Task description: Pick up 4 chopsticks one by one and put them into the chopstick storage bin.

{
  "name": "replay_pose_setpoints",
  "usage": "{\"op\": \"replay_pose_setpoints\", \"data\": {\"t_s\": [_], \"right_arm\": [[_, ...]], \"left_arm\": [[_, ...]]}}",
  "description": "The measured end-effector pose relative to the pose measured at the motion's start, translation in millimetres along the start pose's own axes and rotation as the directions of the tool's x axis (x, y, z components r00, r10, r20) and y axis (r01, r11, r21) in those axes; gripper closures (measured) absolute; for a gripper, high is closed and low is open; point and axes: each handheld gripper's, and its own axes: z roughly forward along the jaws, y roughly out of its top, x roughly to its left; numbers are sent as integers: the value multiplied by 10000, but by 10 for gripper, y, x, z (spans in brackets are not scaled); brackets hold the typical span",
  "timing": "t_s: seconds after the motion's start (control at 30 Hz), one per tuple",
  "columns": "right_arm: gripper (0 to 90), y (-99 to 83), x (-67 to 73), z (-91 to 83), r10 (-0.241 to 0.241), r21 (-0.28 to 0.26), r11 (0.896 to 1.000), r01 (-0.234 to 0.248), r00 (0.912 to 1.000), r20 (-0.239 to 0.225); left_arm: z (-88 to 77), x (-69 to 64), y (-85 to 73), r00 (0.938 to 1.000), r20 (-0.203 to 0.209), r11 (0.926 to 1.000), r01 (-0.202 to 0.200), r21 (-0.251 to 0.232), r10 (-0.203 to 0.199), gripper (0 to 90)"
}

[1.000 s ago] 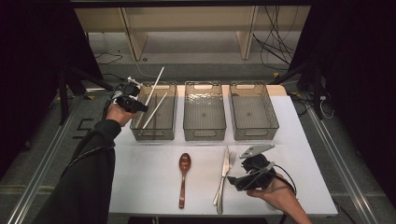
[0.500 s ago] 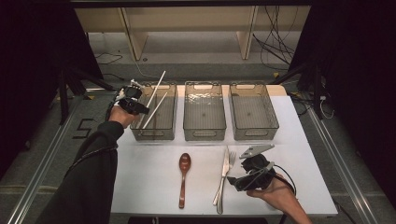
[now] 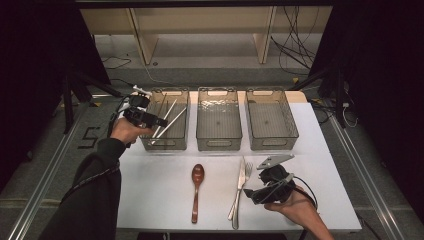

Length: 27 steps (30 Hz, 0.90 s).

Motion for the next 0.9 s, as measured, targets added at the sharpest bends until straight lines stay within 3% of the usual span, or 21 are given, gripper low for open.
{"op": "replay_pose_setpoints", "data": {"t_s": [0.23, 0.3, 0.47, 0.53, 0.77, 0.9], "right_arm": [[268, 2, -1, 12, 45, 47, 10000, -45, 10000, 80], [269, 7, -1, 18, 37, 78, 10000, -38, 10000, 83], [268, 8, 3, 11, 34, 55, 10000, -35, 9998, 174], [268, 7, -3, 7, 58, 61, 10000, -59, 9997, 242], [268, -16, -58, 10, 209, 176, 9996, -217, 9987, 455], [268, -30, -105, 12, 292, 203, 9993, -303, 9981, 550]], "left_arm": [[-197, -239, -289, 9991, 275, 9985, -298, -453, 310, 248], [-204, -298, -349, 9983, 433, 9988, -387, -309, 400, 235], [-176, -506, -532, 9962, 353, 9968, -799, -66, 801, 210], [-139, -564, -607, 9944, 538, 9958, -910, 56, 905, 201], [-120, -686, -818, 9923, 649, 9943, -1063, 22, 1059, 178], [-146, -698, -913, 9909, 704, 9933, -1130, -235, 1144, 174]]}}
